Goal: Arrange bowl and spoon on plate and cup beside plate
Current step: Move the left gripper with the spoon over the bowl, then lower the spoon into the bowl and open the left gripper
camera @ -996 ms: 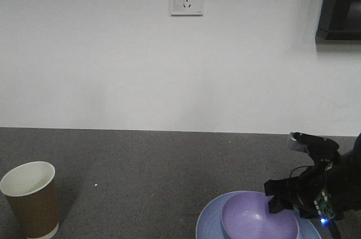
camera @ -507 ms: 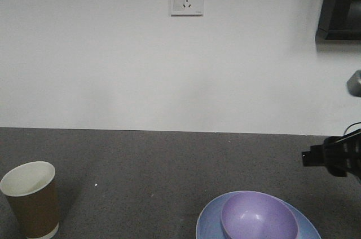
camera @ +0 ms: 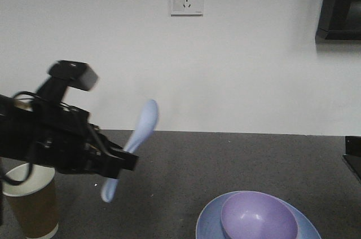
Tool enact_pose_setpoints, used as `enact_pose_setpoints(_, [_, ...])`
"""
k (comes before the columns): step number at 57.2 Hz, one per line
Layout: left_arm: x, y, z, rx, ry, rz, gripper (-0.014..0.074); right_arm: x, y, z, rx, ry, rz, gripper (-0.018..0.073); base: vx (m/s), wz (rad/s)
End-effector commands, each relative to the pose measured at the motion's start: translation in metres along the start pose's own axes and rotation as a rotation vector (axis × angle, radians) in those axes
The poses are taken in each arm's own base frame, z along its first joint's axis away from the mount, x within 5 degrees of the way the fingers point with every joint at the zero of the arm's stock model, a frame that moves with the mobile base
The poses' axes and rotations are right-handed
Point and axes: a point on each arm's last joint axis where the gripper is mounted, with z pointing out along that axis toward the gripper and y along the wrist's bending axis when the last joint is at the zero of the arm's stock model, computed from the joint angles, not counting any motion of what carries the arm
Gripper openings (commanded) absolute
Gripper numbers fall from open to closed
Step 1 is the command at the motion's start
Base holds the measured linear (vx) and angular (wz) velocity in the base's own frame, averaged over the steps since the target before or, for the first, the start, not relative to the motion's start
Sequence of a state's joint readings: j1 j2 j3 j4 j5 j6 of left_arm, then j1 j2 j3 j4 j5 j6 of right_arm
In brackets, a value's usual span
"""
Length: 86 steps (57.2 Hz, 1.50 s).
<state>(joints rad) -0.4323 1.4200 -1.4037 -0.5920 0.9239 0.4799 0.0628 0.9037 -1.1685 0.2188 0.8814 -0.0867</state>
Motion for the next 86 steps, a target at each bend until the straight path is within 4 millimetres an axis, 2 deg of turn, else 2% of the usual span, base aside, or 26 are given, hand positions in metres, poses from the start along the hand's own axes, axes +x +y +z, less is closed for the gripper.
enact_pose_setpoints(1, [-0.019, -0.016, 0.015, 0.051, -0.073, -0.008, 0.0000, -0.013, 0.001, -0.009, 0.005, -0.101, -0.015, 0.0479, 0.00, 0.00])
enact_pose_setpoints(7, [-0.022, -0.026, 0.050, 0.100, -0.015, -0.008, 0.0000, -0.013, 0.001, -0.009, 0.008, -0.098, -0.016, 0.0479, 0.00, 0.00])
enact_pose_setpoints(19, [-0.029, -0.044, 0.098, 0.186, 0.112, -0.019, 0.0000, -0.012, 0.000, -0.009, 0.024, -0.092, -0.029, 0.0479, 0.00, 0.00])
enact_pose_setpoints(31, [-0.040, -0.047, 0.131, 0.158, 0.183, -0.064, 0.0000, -0.012, -0.001, -0.009, 0.032, -0.089, -0.032, 0.0479, 0.00, 0.00])
enact_pose_setpoints(43, [-0.042, -0.045, 0.158, 0.187, 0.296, -0.113, 0.0000, -0.011, -0.001, -0.009, 0.031, -0.082, -0.032, 0.0479, 0.00, 0.00])
enact_pose_setpoints(61, [-0.037, -0.041, 0.182, 0.202, 0.390, -0.165, 0.0001, -0.010, -0.001, -0.009, 0.030, -0.062, -0.032, 0.0479, 0.00, 0.00])
enact_pose_setpoints(78, [-0.032, -0.043, 0.188, 0.246, 0.428, -0.213, 0.0008, -0.009, -0.001, -0.009, 0.029, -0.055, -0.032, 0.0477, 0.00, 0.00])
enact_pose_setpoints(86, [-0.032, -0.043, 0.188, 0.247, 0.430, -0.213, 0.0053, -0.009, -0.001, -0.009, 0.026, -0.053, -0.029, 0.0477, 0.00, 0.00])
